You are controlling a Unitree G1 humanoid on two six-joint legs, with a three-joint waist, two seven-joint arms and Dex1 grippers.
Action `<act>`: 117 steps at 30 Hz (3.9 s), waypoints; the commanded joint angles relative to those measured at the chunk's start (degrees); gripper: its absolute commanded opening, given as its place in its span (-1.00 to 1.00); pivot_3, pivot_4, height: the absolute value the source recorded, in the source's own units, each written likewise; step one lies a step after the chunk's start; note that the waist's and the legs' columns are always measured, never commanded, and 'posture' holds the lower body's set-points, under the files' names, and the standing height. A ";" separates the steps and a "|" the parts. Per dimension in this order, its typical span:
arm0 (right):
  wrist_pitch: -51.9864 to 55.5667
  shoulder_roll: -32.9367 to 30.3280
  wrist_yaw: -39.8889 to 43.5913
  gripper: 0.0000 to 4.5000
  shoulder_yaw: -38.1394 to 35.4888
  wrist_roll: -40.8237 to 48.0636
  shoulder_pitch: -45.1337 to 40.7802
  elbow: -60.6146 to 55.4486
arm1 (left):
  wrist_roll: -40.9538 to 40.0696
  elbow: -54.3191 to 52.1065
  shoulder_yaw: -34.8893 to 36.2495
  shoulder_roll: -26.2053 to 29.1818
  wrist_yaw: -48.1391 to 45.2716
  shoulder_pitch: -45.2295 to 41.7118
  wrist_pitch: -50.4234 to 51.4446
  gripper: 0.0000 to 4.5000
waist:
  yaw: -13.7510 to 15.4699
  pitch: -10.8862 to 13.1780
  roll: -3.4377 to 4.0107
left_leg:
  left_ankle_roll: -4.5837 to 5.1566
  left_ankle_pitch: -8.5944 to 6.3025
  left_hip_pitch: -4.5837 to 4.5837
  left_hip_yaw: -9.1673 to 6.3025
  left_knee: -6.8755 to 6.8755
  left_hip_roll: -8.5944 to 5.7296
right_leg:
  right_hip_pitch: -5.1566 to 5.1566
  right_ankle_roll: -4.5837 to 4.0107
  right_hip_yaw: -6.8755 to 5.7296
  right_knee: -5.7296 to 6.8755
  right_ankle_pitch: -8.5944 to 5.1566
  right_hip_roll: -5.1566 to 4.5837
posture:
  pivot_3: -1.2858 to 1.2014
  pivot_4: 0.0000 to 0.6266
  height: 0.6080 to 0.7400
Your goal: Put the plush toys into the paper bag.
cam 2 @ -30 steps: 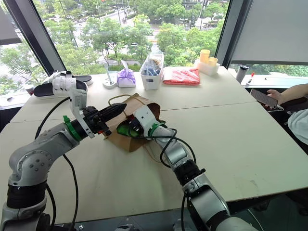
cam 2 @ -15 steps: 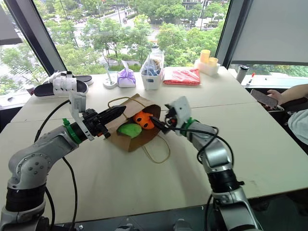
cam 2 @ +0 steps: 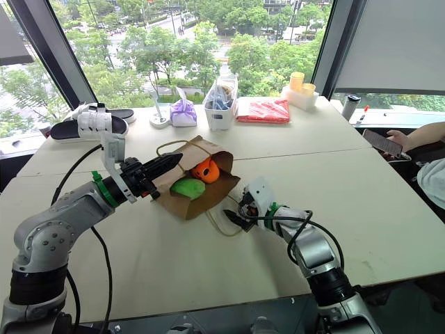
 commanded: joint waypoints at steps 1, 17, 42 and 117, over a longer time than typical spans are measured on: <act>-2.40 0.59 -0.53 0.37 0.63 -1.28 0.72 0.22 | -0.38 -1.89 0.85 0.08 -0.24 -0.83 -1.20 -1.00 | -0.01 0.00 0.00 | 0.00 0.00 0.00 0.00 0.00 0.00 | 0.00 0.00 0.00 0.00 0.00 0.00 | 0.03 -0.52 1.00; 14.93 2.39 2.32 -0.98 -12.04 15.38 -12.83 -9.01 | -5.49 0.71 4.99 -1.25 6.17 -5.69 0.04 -1.00 | -0.07 0.02 0.00 | 0.00 0.00 -0.01 -0.06 0.01 0.00 | -0.01 0.00 -0.02 0.02 0.01 0.00 | 0.03 -0.52 1.00; 16.49 0.77 3.82 -0.88 -16.78 25.29 -20.28 -6.49 | -1.92 -1.31 4.18 -0.48 6.65 4.63 -1.28 -0.61 | -0.08 0.01 0.00 | 0.03 -0.02 -0.04 -0.03 -0.03 -0.02 | -0.02 0.00 -0.06 -0.01 0.01 -0.04 | 0.03 -0.52 1.00; 6.84 -2.16 9.45 -1.00 -12.66 21.45 -9.59 -5.64 | 18.60 12.89 -7.41 -2.04 -14.92 3.46 -9.14 -0.98 | 0.20 0.09 0.14 | 0.09 -0.05 -0.07 0.03 -0.06 0.00 | -0.07 0.01 -0.02 -0.04 0.01 -0.04 | 0.03 -0.52 1.00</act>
